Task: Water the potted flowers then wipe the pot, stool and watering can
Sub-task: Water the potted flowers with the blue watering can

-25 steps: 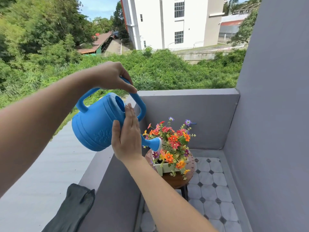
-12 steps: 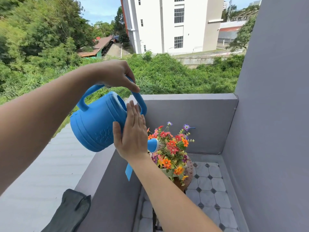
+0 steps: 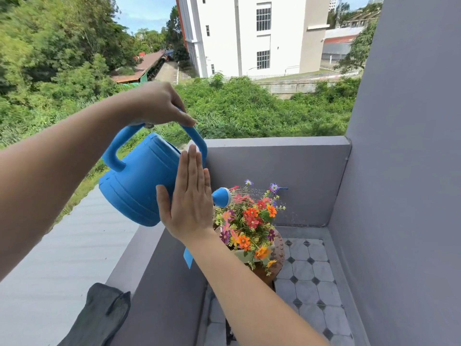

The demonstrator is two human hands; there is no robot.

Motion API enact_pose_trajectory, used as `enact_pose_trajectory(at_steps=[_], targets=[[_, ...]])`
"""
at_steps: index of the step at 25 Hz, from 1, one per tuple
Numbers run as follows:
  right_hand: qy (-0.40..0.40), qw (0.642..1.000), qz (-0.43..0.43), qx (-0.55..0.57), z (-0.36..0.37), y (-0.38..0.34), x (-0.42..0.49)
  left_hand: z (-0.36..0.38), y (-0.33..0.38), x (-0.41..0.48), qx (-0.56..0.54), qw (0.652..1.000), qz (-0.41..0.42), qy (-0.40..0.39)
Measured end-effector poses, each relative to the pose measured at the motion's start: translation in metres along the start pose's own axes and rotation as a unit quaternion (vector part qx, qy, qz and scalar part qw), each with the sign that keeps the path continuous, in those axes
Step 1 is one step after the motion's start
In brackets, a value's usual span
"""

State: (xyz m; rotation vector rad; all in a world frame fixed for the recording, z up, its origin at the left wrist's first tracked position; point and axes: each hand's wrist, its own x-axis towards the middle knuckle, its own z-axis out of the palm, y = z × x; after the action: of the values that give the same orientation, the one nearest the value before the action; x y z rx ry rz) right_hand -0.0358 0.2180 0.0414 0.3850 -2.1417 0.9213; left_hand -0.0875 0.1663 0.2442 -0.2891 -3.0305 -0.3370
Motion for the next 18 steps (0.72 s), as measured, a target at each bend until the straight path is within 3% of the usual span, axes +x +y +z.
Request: enact_pose_trajectory(at_steps=[7, 18], targets=[[0.015, 0.997, 0.058, 0.047, -0.006, -0.023, -0.023, 0.009, 0.005, -0.006, -0.018, 0.999, -0.019, -0.043], [0.003, 0.994, 0.086, 0.066, -0.002, -0.025, -0.016, 0.001, 0.002, -0.005, -0.032, 0.999, -0.039, -0.001]])
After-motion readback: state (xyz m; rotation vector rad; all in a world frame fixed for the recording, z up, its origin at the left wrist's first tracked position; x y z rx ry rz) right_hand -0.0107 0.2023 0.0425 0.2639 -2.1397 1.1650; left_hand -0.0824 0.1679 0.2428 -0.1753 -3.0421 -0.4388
